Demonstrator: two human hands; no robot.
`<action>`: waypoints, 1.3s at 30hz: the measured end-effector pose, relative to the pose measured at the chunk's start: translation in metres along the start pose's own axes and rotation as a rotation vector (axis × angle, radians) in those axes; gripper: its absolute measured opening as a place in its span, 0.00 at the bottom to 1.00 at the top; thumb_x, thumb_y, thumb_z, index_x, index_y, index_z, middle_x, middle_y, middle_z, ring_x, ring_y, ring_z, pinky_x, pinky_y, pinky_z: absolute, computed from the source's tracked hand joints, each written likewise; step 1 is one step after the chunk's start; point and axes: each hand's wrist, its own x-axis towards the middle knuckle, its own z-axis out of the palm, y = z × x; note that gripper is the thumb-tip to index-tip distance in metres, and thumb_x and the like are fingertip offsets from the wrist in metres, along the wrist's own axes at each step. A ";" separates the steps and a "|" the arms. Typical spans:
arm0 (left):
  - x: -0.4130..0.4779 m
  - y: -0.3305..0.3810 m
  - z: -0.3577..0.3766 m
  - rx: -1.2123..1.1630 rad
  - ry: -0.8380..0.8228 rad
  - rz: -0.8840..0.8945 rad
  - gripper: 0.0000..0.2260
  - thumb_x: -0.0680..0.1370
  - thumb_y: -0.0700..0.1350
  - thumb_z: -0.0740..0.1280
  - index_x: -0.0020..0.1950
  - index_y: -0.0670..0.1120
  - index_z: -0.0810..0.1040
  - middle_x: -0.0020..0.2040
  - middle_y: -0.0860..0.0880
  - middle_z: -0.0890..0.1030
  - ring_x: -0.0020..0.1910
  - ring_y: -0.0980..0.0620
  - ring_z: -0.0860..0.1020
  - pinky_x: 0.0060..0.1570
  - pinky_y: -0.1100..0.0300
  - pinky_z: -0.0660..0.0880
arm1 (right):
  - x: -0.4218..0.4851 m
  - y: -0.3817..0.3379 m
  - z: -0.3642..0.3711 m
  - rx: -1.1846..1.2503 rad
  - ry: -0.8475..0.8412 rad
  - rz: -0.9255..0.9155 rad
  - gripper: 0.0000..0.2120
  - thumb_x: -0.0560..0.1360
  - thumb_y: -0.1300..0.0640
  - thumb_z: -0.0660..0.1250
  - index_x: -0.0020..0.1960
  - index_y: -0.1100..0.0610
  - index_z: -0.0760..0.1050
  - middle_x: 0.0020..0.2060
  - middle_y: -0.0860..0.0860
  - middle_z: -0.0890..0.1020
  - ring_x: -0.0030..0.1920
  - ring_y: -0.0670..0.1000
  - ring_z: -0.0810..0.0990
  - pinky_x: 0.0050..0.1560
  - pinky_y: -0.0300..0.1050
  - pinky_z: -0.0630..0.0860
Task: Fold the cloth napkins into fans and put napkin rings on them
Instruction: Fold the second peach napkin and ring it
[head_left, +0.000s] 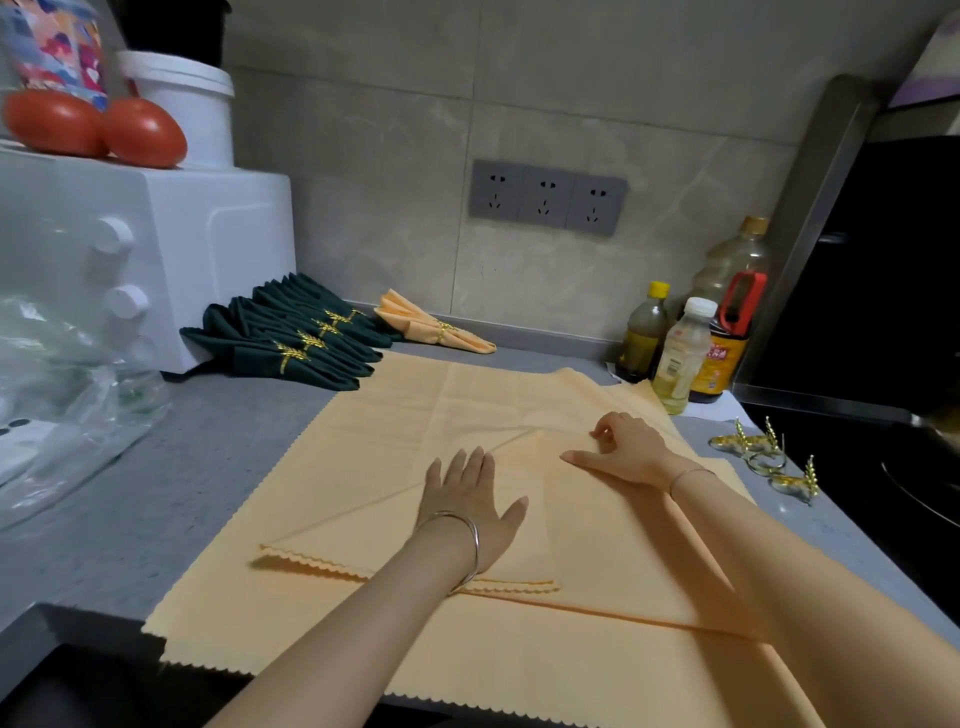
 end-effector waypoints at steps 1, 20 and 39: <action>0.000 0.000 0.000 0.000 0.001 -0.001 0.32 0.80 0.62 0.42 0.79 0.46 0.40 0.78 0.51 0.40 0.77 0.53 0.38 0.74 0.50 0.36 | 0.000 0.001 -0.002 -0.011 -0.011 0.000 0.33 0.65 0.27 0.64 0.57 0.52 0.69 0.53 0.49 0.75 0.53 0.50 0.71 0.54 0.46 0.70; 0.001 -0.004 -0.001 0.089 -0.033 0.080 0.29 0.81 0.61 0.41 0.78 0.51 0.39 0.78 0.50 0.39 0.77 0.52 0.38 0.74 0.50 0.36 | -0.095 0.066 -0.066 0.084 0.388 -0.018 0.05 0.72 0.55 0.72 0.38 0.49 0.80 0.35 0.45 0.81 0.39 0.48 0.78 0.41 0.47 0.77; -0.002 0.012 0.003 -0.042 -0.008 0.197 0.26 0.82 0.59 0.43 0.79 0.54 0.45 0.79 0.55 0.45 0.77 0.50 0.41 0.75 0.50 0.39 | -0.200 -0.032 0.033 0.077 0.519 -0.499 0.09 0.75 0.49 0.63 0.45 0.46 0.82 0.41 0.39 0.83 0.41 0.41 0.81 0.36 0.36 0.78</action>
